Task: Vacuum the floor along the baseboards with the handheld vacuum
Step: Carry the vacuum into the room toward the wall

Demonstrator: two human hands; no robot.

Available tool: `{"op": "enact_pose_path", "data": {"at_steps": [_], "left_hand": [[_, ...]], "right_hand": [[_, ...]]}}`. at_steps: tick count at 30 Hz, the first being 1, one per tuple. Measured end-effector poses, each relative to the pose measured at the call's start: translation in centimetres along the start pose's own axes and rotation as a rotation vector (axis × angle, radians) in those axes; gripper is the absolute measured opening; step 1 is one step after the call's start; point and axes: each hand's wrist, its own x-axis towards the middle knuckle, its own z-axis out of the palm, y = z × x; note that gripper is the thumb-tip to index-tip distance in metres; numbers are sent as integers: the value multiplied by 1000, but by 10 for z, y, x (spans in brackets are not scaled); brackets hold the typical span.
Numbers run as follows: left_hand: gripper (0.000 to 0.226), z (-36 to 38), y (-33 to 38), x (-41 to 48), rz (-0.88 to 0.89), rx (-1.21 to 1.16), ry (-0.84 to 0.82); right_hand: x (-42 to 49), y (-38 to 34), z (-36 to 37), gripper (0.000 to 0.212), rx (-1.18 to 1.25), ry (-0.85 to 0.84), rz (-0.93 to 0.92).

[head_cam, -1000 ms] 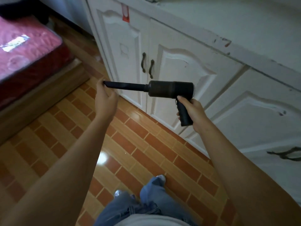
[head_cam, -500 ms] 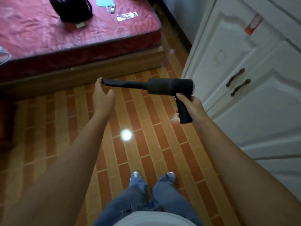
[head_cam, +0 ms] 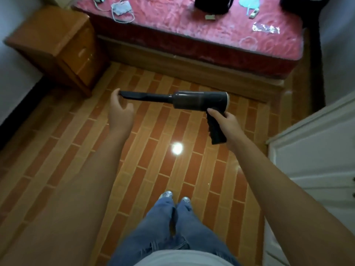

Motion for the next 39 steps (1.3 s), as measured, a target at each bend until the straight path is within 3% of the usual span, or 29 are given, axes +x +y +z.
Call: {"op": "enact_pose_path", "data": {"at_steps": [6,20,39], "left_hand": [[51,-48,-28,4,-133,-8,200],[52,-114,-66,-3,-277,-102,437],[49,-184,-134,-119,-536,-243,894]], "right_hand": [[21,-19,57,36,-135,-178,7],[35,-38,148,35,-290,-419,-25],[-9,-1,252,41,-564,-881,-4]]}}
